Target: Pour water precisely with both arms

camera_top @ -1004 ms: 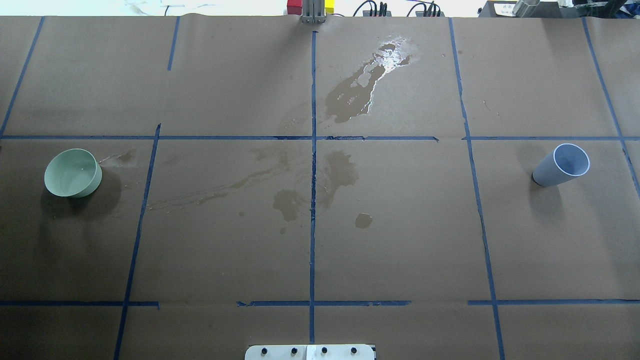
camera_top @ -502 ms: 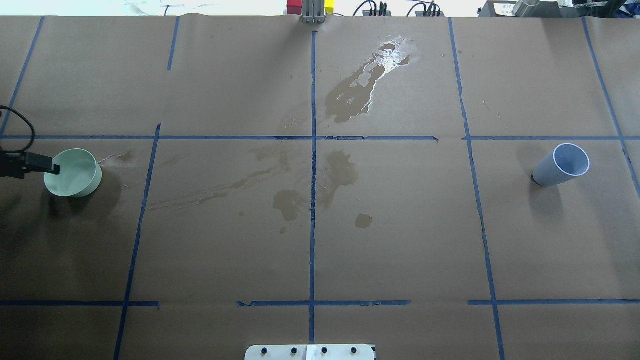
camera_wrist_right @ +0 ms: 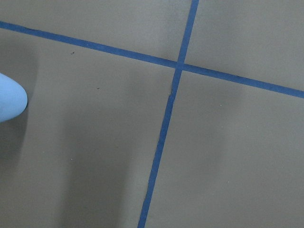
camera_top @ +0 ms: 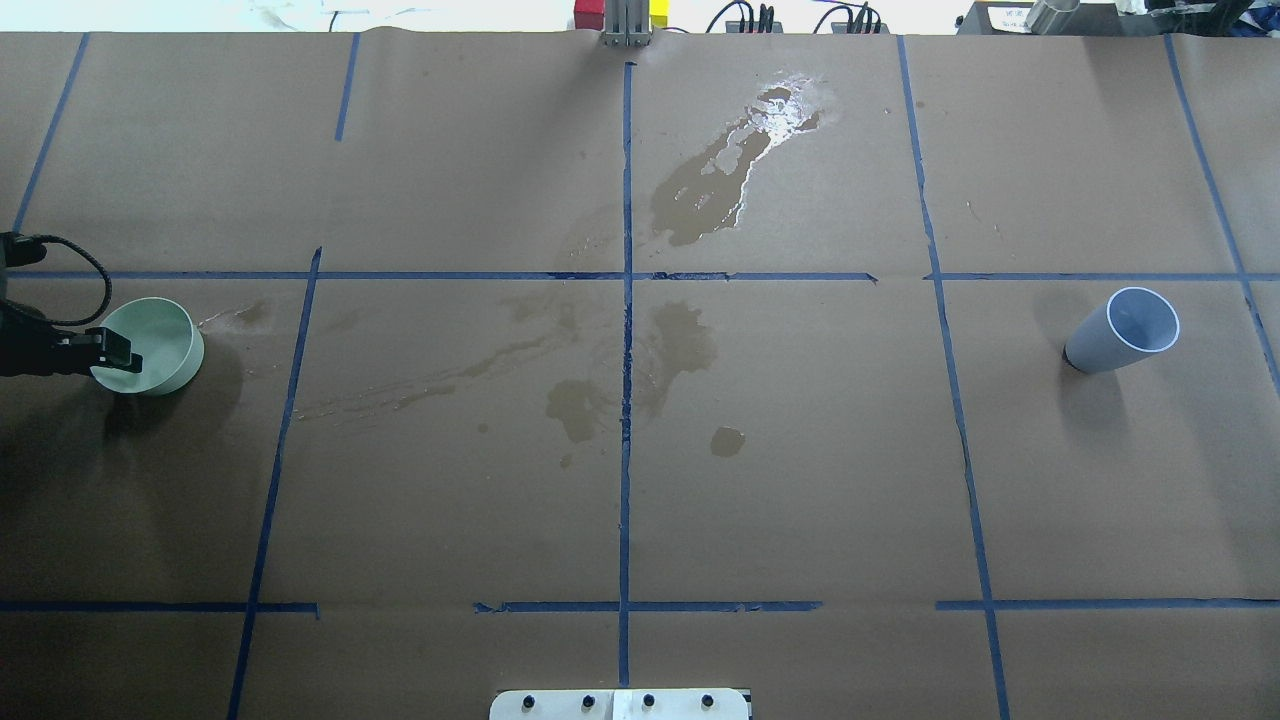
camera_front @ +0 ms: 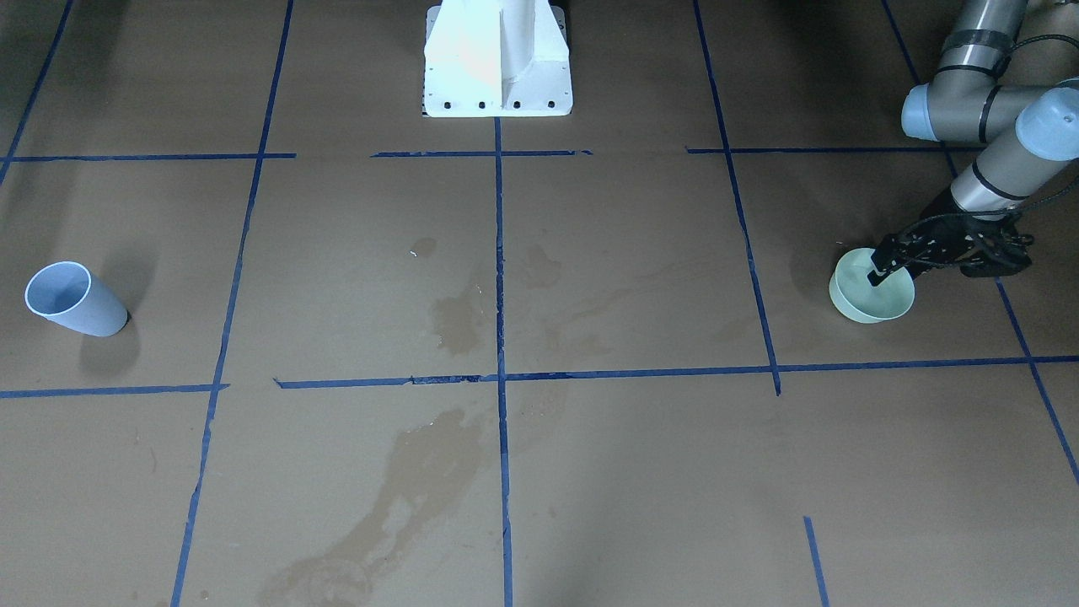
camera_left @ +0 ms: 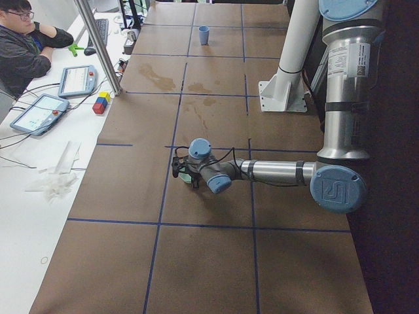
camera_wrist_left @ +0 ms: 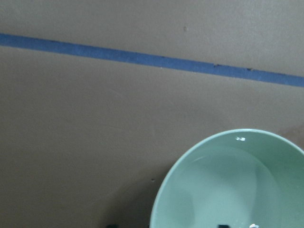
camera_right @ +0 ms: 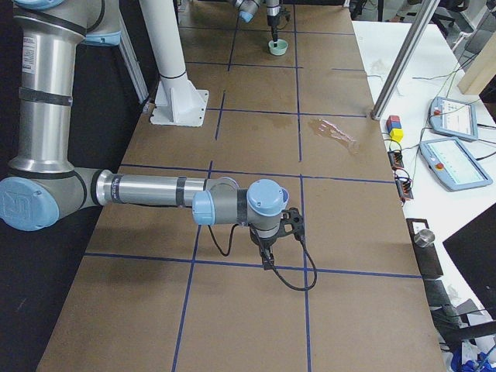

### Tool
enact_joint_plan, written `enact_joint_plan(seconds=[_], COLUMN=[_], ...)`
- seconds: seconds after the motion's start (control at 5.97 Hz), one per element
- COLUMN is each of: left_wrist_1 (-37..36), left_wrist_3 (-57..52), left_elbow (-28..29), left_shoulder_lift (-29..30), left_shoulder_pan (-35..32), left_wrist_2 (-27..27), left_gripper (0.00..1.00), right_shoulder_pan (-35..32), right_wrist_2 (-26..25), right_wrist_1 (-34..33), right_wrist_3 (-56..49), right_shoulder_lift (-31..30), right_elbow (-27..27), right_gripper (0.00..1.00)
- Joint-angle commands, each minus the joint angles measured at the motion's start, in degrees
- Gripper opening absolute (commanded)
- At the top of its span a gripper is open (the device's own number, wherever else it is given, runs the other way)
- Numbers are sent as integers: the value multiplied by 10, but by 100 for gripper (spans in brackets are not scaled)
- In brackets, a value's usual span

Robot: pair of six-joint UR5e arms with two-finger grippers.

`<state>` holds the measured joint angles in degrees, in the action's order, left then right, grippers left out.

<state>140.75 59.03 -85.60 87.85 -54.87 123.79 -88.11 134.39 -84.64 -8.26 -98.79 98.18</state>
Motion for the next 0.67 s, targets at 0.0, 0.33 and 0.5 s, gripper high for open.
enact_joint_plan(seconds=[0.0, 0.33, 0.5], left_wrist_1=[-2, -22, -24], left_wrist_3=[-1, 2, 4], left_elbow=[-1, -20, -39], left_shoulder_lift=[1, 34, 61], left_shoulder_pan=[0, -23, -24], left_wrist_2=[3, 64, 65], left_gripper=[0, 0, 0], right_shoulder_pan=[0, 0, 0], right_wrist_2=[0, 1, 1], right_wrist_1=[0, 0, 0], right_wrist_3=[0, 0, 0], right_shoulder_lift=[0, 0, 0], right_elbow=[0, 3, 3], right_gripper=[100, 100, 100])
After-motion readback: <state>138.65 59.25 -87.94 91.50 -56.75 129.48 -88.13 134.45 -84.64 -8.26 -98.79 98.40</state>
